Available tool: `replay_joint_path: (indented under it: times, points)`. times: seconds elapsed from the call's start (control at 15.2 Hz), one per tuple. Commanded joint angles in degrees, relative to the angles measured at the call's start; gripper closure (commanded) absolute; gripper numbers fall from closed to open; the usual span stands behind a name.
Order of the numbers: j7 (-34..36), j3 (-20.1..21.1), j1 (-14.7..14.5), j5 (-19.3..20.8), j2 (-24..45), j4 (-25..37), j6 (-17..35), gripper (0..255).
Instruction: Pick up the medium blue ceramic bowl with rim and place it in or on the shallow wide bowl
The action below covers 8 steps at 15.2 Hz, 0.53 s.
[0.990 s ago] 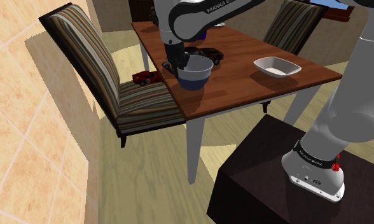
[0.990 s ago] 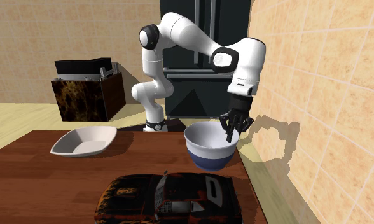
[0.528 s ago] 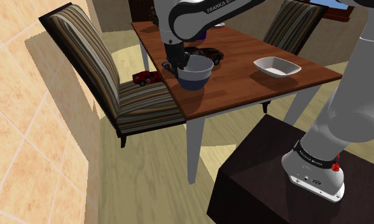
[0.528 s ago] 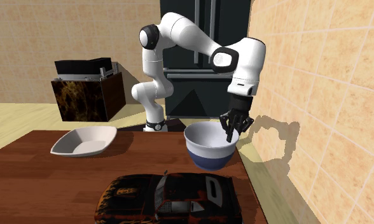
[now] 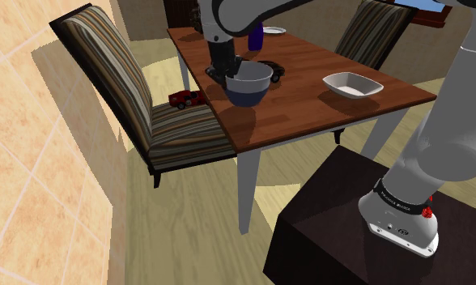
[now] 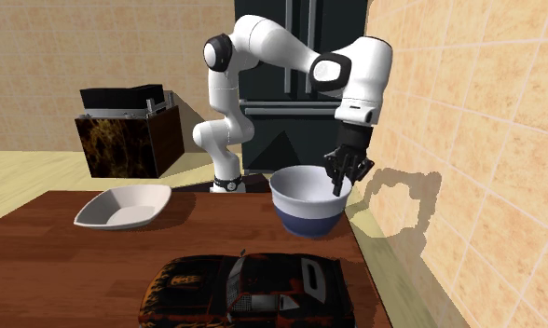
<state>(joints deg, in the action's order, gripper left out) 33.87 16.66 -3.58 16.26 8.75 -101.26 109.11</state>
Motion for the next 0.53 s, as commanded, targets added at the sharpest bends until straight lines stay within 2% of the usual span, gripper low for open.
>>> replay_joint_path:
  times: [0.0,0.46]
  points:
    - [-0.23,0.12,-0.10,-0.24,-0.47,1.08,-1.49,255]
    - [-1.43,0.26,-0.25,-0.74,-0.92,5.85,-6.56,255]
